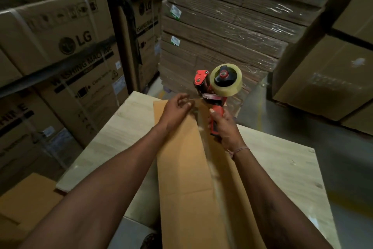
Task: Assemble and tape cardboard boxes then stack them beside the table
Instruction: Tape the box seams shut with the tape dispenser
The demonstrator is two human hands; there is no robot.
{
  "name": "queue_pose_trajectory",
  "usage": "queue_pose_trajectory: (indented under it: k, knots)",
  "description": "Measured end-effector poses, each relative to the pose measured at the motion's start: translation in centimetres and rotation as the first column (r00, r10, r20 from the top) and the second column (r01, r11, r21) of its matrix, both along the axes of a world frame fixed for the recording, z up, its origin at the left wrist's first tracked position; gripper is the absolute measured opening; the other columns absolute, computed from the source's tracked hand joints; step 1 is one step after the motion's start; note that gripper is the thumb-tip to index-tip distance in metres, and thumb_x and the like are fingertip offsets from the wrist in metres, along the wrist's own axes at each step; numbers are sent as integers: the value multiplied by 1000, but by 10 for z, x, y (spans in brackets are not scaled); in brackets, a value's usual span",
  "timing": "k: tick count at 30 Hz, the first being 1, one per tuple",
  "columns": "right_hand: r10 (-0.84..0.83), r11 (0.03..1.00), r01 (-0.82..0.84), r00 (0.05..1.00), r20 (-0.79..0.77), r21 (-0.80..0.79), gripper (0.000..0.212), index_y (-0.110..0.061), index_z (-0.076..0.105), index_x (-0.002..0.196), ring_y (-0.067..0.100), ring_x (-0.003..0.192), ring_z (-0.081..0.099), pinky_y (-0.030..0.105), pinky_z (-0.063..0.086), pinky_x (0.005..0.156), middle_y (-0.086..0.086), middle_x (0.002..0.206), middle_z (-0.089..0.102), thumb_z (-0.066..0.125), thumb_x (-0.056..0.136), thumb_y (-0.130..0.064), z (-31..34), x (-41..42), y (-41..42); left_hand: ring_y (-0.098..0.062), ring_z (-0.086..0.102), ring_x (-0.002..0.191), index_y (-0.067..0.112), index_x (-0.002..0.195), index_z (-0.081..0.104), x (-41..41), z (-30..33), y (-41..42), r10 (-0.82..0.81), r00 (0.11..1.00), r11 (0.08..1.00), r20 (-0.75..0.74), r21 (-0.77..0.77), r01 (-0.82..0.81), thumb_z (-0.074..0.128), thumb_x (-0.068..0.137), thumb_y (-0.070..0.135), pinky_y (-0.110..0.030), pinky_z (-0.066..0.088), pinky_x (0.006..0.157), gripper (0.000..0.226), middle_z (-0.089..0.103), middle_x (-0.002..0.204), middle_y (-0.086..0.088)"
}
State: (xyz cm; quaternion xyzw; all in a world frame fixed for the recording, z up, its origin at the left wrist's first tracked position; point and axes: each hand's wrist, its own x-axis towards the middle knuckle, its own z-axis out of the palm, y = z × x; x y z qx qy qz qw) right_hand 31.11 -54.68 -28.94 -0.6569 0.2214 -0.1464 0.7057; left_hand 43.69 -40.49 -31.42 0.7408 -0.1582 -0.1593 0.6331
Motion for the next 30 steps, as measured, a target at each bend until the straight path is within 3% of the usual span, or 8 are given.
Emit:
queue_pose_trajectory:
  k: [3,6,10,16,21,25,27,30]
  knots:
    - [-21,985,12,999,-47,-175,15,-21,56,116,14,62,53,30,43,55,4,82,57,60,103,-27,-9,10,-1,-17,70,115,12,136,65,20,4,-4,58,996,992,-72,-107,-65,64,101,12,-34,56,101,35,74,122,-6]
    - [-38,959,22,998,-52,-282,18,-36,54,114,16,67,54,31,44,59,-5,84,60,61,98,-40,-14,15,4,-18,75,101,7,128,69,33,14,-12,2,965,965,-262,-253,-71,53,106,5,-29,60,88,27,77,111,-9]
    - [-54,920,20,996,-74,-392,29,-42,52,115,22,81,61,38,48,72,-5,94,65,58,90,-54,-19,17,10,-21,75,96,1,125,70,47,17,-10,-48,917,942,-397,-324,-91,49,105,2,-35,60,95,29,77,106,-14]
    - [-55,861,20,997,-55,-508,20,-26,51,116,26,85,64,42,53,74,-4,95,64,61,102,-35,-18,18,14,-20,73,92,5,112,71,62,28,-2,-141,847,949,-513,-314,-32,58,104,11,-36,58,97,17,75,103,-14]
    - [-73,849,52,997,-20,-526,23,-18,51,120,20,87,60,37,48,73,1,98,64,61,104,-31,-16,12,25,-14,74,63,6,98,65,71,41,1,-149,761,959,-632,-279,-43,57,105,8,-29,62,73,11,76,74,-10]
    - [-87,846,73,996,-2,-529,26,-19,51,122,16,88,61,36,49,74,2,99,66,62,103,-32,-18,8,31,-6,59,39,6,88,59,78,41,-2,-119,730,981,-673,-191,-16,53,106,7,-25,59,81,20,63,50,-2]
    - [-104,846,88,995,-1,-525,26,-20,51,123,16,89,61,36,49,75,2,101,67,63,103,-31,-21,8,33,-6,57,38,5,89,59,80,39,-2,-135,717,982,-684,-186,7,53,107,8,-28,58,87,19,62,50,-2]
    - [-119,847,105,993,6,-521,25,-20,52,122,13,87,62,36,49,74,2,100,67,63,103,-31,-23,9,36,-12,72,61,2,103,66,83,36,-2,-159,710,978,-686,-208,18,61,103,8,-29,65,72,8,76,76,-12]
